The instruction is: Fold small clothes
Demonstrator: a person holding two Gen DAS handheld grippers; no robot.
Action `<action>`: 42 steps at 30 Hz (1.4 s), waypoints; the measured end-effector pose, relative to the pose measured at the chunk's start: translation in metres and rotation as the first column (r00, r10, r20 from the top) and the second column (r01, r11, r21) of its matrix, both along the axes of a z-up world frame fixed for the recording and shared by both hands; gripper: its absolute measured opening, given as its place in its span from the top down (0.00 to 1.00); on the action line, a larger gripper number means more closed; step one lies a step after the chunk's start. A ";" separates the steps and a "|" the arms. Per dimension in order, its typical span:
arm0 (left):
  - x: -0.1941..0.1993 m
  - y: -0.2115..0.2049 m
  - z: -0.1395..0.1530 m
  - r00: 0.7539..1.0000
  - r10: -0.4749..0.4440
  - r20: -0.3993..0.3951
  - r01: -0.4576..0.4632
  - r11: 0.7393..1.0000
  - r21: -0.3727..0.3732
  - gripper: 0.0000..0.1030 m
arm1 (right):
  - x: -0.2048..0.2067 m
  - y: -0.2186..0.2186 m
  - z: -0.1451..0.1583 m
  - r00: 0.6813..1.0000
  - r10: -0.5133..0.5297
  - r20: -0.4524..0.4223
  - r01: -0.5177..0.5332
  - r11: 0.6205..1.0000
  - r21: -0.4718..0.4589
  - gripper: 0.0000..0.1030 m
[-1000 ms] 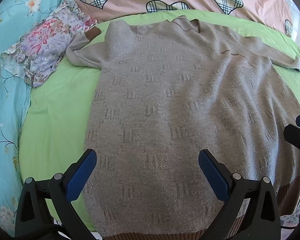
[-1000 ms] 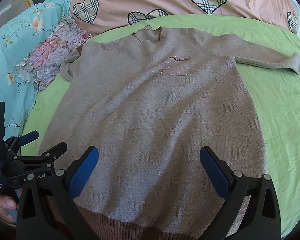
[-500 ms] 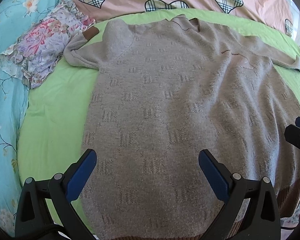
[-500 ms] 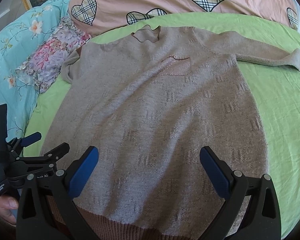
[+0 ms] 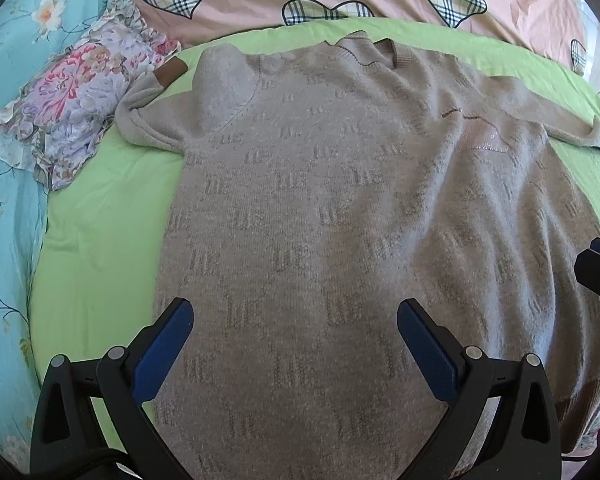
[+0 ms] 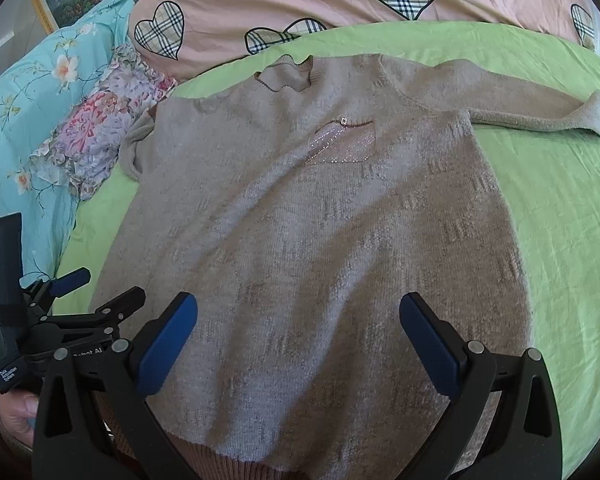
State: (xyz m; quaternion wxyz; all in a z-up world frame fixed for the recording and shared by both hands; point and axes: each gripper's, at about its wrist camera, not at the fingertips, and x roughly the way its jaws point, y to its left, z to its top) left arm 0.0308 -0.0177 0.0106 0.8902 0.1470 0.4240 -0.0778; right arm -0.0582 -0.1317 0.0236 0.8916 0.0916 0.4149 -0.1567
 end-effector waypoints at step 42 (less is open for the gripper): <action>0.188 -0.024 -0.015 0.990 0.048 -0.130 -0.055 0.997 -0.054 0.01 | -0.081 -0.380 0.102 0.718 -0.609 0.336 0.582 0.791 0.190 0.92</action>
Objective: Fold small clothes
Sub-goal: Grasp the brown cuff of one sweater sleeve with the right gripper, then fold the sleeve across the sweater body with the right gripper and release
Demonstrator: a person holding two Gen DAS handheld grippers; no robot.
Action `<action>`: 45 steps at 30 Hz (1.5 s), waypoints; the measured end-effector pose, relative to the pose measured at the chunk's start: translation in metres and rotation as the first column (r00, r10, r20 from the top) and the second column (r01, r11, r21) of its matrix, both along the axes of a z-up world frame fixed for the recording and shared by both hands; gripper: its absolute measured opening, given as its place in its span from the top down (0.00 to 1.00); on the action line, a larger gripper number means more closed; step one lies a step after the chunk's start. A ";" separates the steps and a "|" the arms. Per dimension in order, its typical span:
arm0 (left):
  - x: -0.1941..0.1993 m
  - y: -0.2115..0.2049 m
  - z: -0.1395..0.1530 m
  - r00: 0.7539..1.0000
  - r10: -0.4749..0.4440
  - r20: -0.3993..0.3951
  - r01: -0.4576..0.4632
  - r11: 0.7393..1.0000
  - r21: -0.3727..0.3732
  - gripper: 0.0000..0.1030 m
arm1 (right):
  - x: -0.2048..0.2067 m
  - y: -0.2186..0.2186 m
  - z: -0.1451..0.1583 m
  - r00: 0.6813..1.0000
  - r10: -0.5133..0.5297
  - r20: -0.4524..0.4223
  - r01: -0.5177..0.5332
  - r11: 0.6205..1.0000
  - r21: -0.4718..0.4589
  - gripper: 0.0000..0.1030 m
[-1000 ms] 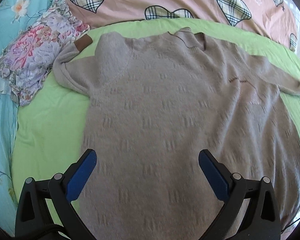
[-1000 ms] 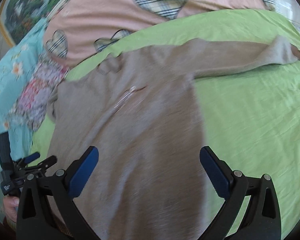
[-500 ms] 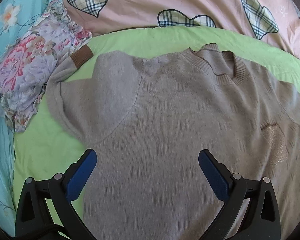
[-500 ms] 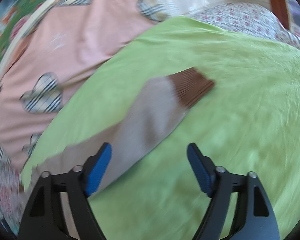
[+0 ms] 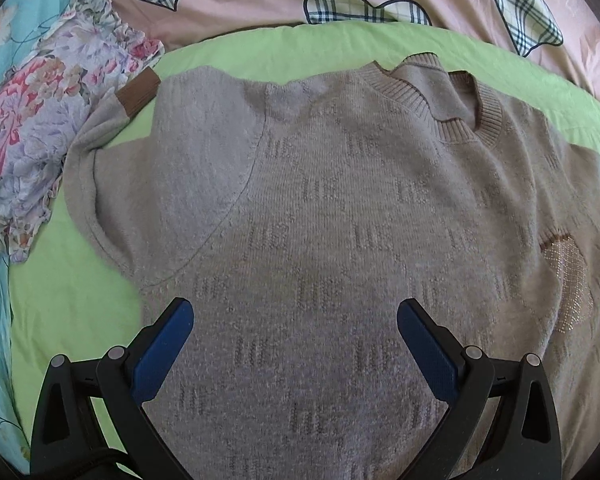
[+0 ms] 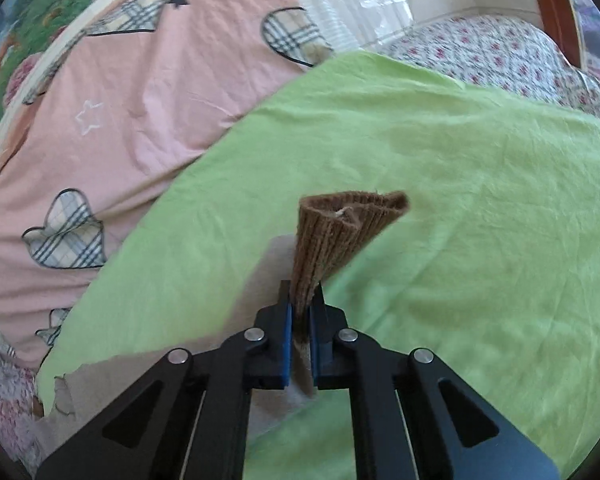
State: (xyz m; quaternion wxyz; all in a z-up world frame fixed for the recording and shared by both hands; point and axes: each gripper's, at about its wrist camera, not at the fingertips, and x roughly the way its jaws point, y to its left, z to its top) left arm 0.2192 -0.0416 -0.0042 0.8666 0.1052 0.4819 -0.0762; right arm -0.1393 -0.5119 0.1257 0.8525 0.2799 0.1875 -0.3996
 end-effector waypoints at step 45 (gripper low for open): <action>0.035 0.051 0.010 0.996 -0.068 0.049 0.082 0.901 -0.425 0.92 | 0.179 0.261 -0.056 0.811 0.585 0.002 -0.576 0.799 0.171 0.46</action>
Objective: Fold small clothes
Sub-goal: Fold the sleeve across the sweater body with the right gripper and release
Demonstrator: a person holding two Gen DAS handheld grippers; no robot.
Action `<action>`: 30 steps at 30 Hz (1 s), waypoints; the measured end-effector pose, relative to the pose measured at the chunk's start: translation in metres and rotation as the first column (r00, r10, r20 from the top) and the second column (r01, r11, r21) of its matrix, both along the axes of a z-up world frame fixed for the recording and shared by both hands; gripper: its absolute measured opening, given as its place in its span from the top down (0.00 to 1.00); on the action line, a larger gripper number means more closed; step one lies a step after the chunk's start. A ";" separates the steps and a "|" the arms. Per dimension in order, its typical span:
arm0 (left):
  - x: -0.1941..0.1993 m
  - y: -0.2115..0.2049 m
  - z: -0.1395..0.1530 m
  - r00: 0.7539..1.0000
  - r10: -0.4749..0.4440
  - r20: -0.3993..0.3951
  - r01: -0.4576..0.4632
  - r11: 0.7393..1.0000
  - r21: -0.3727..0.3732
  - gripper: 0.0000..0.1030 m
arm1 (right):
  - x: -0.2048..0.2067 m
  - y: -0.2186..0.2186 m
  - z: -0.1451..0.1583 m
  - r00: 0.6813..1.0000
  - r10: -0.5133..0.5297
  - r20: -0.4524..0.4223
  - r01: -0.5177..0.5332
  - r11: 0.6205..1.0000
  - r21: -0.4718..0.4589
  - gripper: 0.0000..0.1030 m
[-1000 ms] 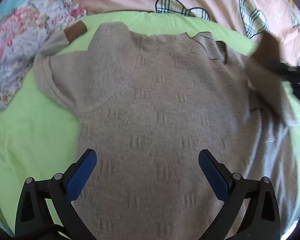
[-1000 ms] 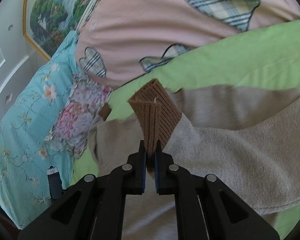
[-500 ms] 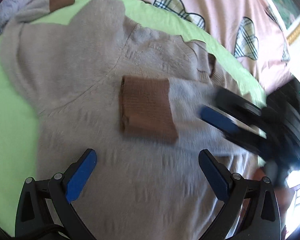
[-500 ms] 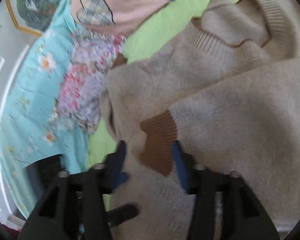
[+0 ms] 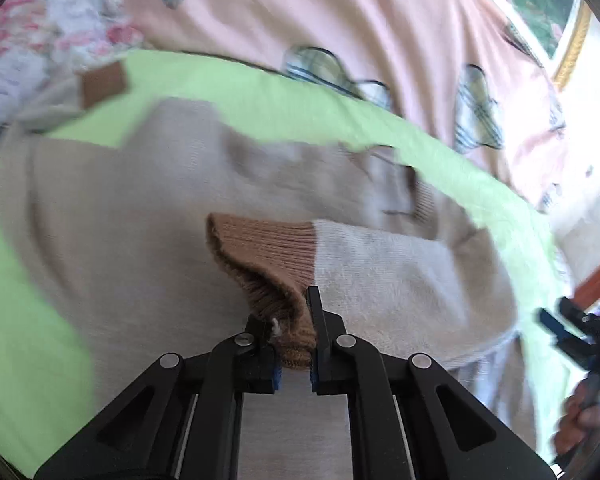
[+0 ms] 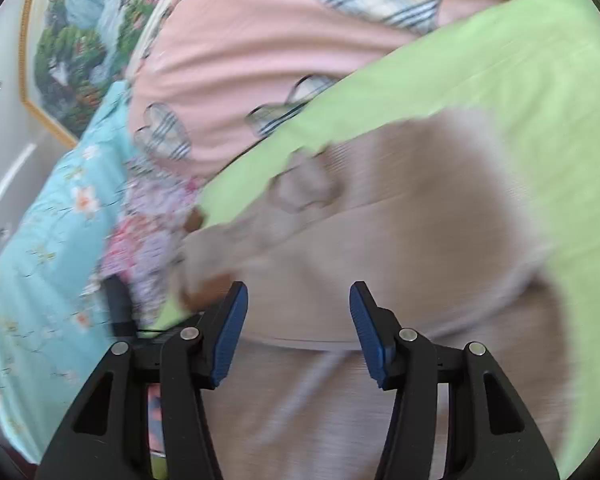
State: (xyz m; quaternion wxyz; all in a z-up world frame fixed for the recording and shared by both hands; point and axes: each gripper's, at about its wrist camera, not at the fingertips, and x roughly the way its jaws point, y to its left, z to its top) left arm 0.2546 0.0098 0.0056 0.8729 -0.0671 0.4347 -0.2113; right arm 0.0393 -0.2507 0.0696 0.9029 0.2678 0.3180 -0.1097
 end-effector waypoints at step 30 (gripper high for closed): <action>-0.013 0.017 -0.009 1.000 -0.014 -0.005 0.014 0.995 0.098 0.76 | 0.029 -0.098 -0.015 0.957 -0.198 -0.210 0.156 0.967 -0.199 0.61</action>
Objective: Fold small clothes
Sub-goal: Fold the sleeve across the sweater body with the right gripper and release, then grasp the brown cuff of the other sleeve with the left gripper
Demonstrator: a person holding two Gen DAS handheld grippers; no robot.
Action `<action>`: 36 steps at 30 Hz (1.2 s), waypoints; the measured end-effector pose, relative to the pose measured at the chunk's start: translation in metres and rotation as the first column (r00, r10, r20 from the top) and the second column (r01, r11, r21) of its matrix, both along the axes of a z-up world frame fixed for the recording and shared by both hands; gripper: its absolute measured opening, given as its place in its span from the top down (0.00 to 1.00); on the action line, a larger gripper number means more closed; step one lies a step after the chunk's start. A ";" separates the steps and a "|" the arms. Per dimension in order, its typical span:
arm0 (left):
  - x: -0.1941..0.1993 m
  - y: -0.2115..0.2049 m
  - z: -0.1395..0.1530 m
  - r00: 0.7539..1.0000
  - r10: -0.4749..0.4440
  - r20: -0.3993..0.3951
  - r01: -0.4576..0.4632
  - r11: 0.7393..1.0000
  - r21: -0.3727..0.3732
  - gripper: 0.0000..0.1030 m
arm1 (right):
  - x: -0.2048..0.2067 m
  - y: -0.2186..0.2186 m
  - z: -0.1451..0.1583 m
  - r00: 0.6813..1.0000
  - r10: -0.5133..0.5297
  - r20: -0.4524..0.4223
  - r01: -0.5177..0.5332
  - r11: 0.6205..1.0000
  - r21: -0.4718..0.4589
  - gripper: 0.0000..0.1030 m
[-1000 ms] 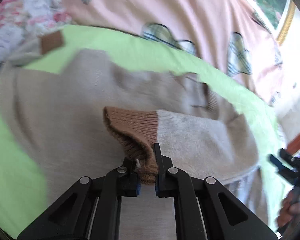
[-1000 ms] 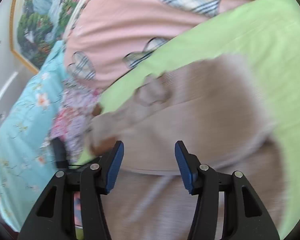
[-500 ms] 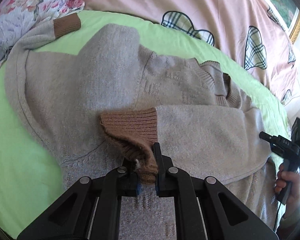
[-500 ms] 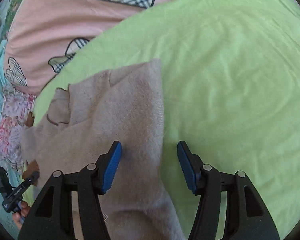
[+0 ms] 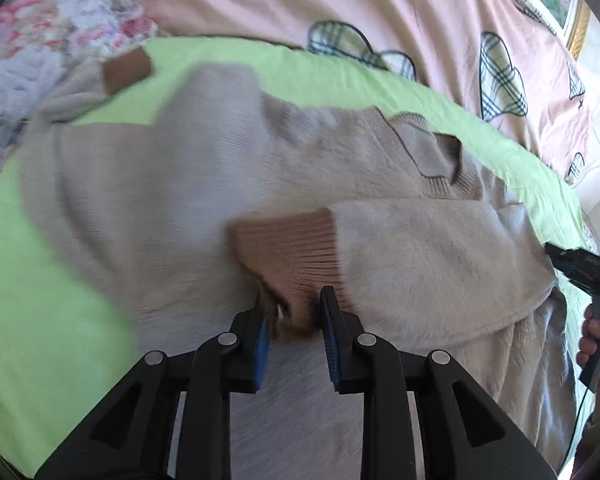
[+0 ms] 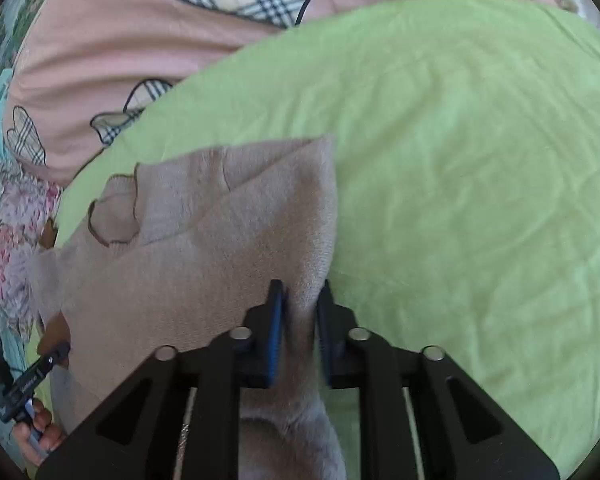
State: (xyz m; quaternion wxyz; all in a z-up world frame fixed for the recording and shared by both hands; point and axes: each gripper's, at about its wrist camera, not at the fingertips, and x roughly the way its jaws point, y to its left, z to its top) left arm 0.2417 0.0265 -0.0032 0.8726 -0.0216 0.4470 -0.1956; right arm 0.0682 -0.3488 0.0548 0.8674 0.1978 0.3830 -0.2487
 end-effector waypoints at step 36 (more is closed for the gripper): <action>0.217 0.102 0.010 0.971 0.184 0.155 -0.230 0.899 0.373 1.00 | -0.018 0.175 -0.031 0.944 0.320 0.082 -0.330 0.897 0.295 0.53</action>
